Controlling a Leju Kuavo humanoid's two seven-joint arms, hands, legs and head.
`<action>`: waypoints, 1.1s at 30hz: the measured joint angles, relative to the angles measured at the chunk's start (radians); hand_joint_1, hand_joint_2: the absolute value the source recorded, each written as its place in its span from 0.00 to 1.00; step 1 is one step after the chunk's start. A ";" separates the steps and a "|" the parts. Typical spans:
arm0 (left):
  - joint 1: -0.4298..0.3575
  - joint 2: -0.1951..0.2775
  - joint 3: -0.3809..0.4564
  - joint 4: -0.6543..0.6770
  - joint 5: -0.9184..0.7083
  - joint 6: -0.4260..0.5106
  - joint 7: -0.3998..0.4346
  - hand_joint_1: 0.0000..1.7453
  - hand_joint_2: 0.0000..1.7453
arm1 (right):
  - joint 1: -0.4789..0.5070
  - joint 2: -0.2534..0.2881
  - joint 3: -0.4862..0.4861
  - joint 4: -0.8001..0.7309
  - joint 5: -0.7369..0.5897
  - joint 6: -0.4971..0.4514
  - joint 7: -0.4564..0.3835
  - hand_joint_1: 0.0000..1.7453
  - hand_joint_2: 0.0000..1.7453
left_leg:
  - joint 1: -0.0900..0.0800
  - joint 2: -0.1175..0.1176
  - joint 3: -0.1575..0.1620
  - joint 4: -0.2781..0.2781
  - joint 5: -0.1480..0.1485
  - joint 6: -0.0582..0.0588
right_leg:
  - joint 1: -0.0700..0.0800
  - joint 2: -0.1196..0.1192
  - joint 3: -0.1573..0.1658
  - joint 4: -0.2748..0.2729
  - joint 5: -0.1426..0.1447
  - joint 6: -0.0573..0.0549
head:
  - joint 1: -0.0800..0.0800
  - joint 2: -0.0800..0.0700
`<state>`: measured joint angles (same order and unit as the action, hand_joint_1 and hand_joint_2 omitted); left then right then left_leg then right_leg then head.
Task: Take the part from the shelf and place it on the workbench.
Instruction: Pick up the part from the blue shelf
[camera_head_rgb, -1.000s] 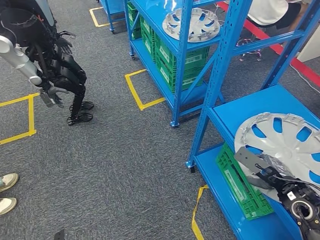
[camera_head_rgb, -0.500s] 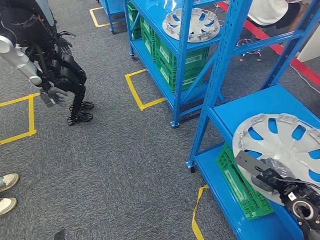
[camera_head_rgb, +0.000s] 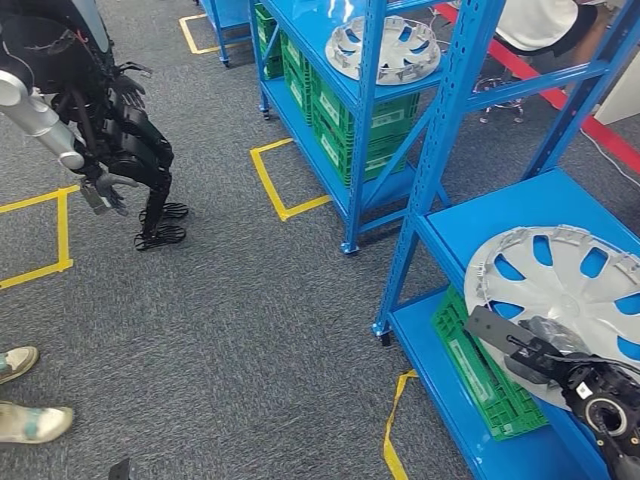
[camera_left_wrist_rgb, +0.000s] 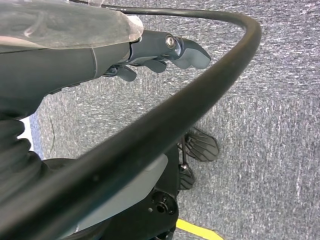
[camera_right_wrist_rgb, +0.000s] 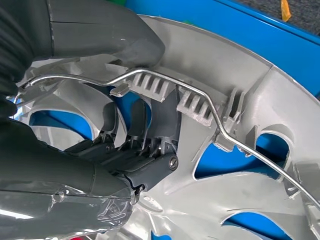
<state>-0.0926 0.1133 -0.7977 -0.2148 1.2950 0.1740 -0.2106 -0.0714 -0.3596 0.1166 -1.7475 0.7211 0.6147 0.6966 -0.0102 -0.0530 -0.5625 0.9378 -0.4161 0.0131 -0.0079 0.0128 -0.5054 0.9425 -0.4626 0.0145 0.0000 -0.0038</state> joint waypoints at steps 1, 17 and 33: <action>0.000 0.000 0.000 0.000 0.000 0.000 0.000 0.00 1.00 | 0.000 0.000 -0.002 -0.001 0.004 0.006 0.000 0.57 1.00 | 0.000 0.000 0.000 0.000 0.000 0.000 | 0.000 0.000 0.000 0.000 0.000 0.000 | 0.000 0.000; 0.000 0.000 0.000 0.000 0.005 0.003 0.000 0.00 1.00 | 0.002 0.002 -0.018 -0.004 0.021 0.031 0.000 0.36 1.00 | 0.000 0.000 0.000 0.000 0.000 0.000 | 0.000 0.000 0.000 0.000 0.000 0.000 | 0.000 0.000; 0.000 0.001 0.000 0.000 0.006 0.003 0.000 0.00 1.00 | 0.002 0.004 -0.021 -0.004 0.020 0.031 0.000 0.36 1.00 | 0.000 0.000 0.000 0.000 0.000 0.000 | 0.000 0.000 0.000 0.000 0.000 0.000 | -0.001 0.000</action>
<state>-0.0926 0.1147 -0.7980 -0.2148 1.3005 0.1773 -0.2110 -0.0696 -0.3552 0.0954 -1.7517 0.7412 0.6455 0.6970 -0.0101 -0.0529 -0.5625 0.9378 -0.4161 0.0131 -0.0079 0.0130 -0.5057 0.9425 -0.4627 0.0145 -0.0007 -0.0038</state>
